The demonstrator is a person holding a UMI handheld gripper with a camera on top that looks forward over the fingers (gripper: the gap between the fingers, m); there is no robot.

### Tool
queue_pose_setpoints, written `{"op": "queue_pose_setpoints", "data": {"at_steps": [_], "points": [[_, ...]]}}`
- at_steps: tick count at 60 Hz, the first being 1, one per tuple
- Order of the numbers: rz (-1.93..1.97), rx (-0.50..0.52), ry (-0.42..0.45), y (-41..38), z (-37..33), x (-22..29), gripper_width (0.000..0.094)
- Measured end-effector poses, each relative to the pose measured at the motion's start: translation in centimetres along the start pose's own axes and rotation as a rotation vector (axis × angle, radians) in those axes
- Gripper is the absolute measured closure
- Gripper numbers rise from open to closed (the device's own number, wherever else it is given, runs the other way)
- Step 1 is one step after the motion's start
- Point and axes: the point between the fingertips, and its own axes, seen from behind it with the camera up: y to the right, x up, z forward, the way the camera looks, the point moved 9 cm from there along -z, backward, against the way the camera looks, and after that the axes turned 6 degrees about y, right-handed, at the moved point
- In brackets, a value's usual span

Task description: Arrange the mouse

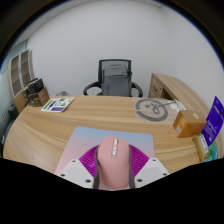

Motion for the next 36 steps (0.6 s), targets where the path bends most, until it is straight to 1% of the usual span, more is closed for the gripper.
{"op": "queue_pose_setpoints", "data": {"at_steps": [6, 7, 9, 10, 12, 19, 21, 22, 25, 27, 36], "points": [[0.0, 0.013, -0.052, -0.4, 1.8, -1.1, 0.0541], [-0.006, 0.011, -0.067, -0.4, 1.9, -1.5, 0.0524], [-0.018, 0.011, -0.043, -0.4, 2.0, -1.3, 0.0515], [-0.029, 0.01, -0.045, -0.4, 2.1, -1.5, 0.0505], [-0.041, 0.008, -0.036, -0.4, 2.1, -1.5, 0.0476], [0.009, 0.014, -0.062, -0.4, 2.0, -1.6, 0.0356], [0.028, 0.027, -0.072, -0.5, 1.9, -1.7, 0.0301], [0.033, 0.038, -0.071, -0.6, 1.8, -1.7, 0.0255], [0.043, 0.042, -0.08, -0.4, 1.2, -1.7, 0.0081], [0.051, 0.023, -0.082, -0.3, 0.6, -1.7, 0.0109], [0.063, -0.033, -0.038, -0.8, -4.6, -2.0, 0.0103]]}}
